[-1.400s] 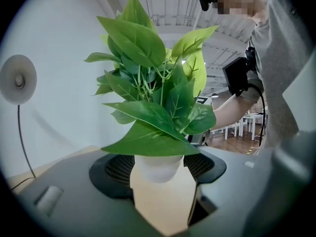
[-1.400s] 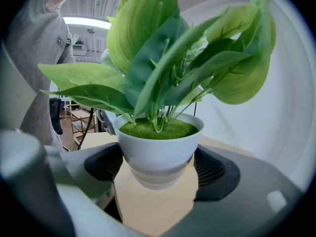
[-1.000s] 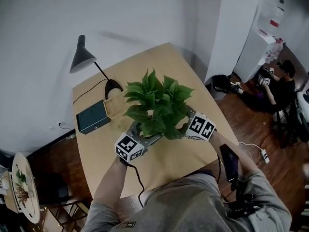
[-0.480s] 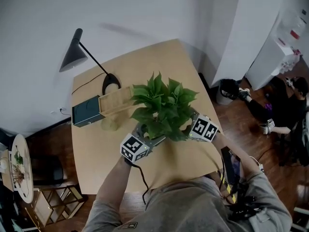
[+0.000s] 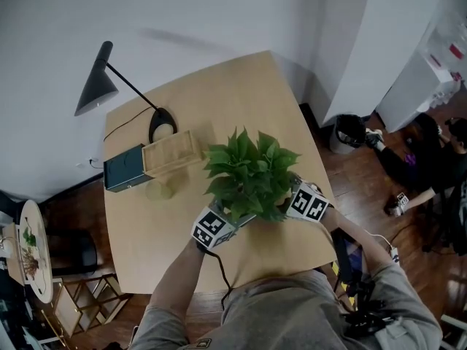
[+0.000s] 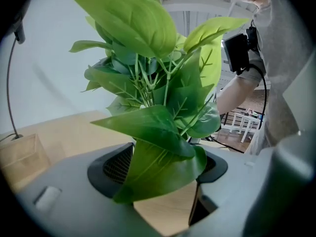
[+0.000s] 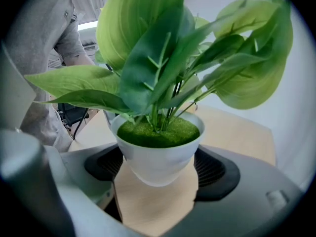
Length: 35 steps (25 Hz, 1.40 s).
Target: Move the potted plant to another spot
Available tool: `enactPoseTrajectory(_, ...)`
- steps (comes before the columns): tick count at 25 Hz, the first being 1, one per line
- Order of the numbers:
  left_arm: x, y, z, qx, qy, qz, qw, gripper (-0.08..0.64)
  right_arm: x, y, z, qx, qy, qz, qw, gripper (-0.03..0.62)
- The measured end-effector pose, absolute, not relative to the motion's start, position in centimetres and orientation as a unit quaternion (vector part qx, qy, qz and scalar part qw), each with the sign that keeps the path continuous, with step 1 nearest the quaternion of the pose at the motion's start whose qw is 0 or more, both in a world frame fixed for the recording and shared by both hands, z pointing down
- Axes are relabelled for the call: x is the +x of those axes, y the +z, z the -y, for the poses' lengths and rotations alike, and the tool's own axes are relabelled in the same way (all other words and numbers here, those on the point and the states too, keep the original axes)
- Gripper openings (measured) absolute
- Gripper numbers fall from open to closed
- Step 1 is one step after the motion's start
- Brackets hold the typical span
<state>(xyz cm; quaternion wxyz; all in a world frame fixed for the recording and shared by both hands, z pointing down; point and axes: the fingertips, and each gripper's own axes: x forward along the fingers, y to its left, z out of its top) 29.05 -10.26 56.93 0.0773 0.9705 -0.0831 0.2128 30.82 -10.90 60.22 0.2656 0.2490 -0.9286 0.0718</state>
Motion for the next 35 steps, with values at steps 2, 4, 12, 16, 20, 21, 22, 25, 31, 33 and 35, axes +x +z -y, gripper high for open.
enactPoseTrajectory(2,29.5,57.7,10.4,0.969,0.219,0.083,0.076,0.339,31.3,61.0,10.8,0.249,0.074,0.927,0.271,0.459)
enactPoseTrajectory(4,30.1,58.3,10.4,0.968,0.226,0.082,0.077,0.341,31.8,61.6,10.9,0.249,0.075,0.925,0.276,0.459)
enactPoseTrajectory(12,31.2,59.9,10.2,0.960,0.251,0.083,0.090,0.344,32.9,63.2,10.8,0.242,0.076,0.924,0.285,0.462)
enactPoseTrajectory(16,31.5,60.7,9.9,0.957,0.265,0.083,0.088,0.344,33.2,64.2,10.4,0.238,0.076,0.924,0.291,0.462)
enactPoseTrajectory(20,31.7,61.1,9.1,0.955,0.276,0.077,0.077,0.344,33.5,65.3,9.8,0.238,0.077,0.922,0.295,0.462)
enactPoseTrajectory(21,31.8,61.2,9.1,0.956,0.275,0.078,0.074,0.344,33.5,65.4,9.7,0.239,0.076,0.922,0.294,0.462)
enactPoseTrajectory(22,31.8,61.2,9.0,0.956,0.274,0.078,0.074,0.344,33.5,65.3,9.7,0.240,0.075,0.922,0.294,0.462)
enactPoseTrajectory(25,31.2,61.2,8.8,0.954,0.279,0.079,0.080,0.344,33.0,65.2,9.7,0.236,0.067,0.923,0.296,0.462)
enactPoseTrajectory(31,31.3,61.6,8.9,0.952,0.285,0.089,0.073,0.344,33.1,65.5,9.4,0.230,0.059,0.924,0.299,0.463)
enactPoseTrajectory(33,31.2,61.6,8.9,0.951,0.288,0.089,0.070,0.344,33.2,66.1,9.2,0.227,0.050,0.921,0.313,0.463)
enactPoseTrajectory(35,31.2,61.6,8.8,0.950,0.291,0.087,0.072,0.344,33.4,66.6,8.8,0.224,0.047,0.919,0.322,0.463)
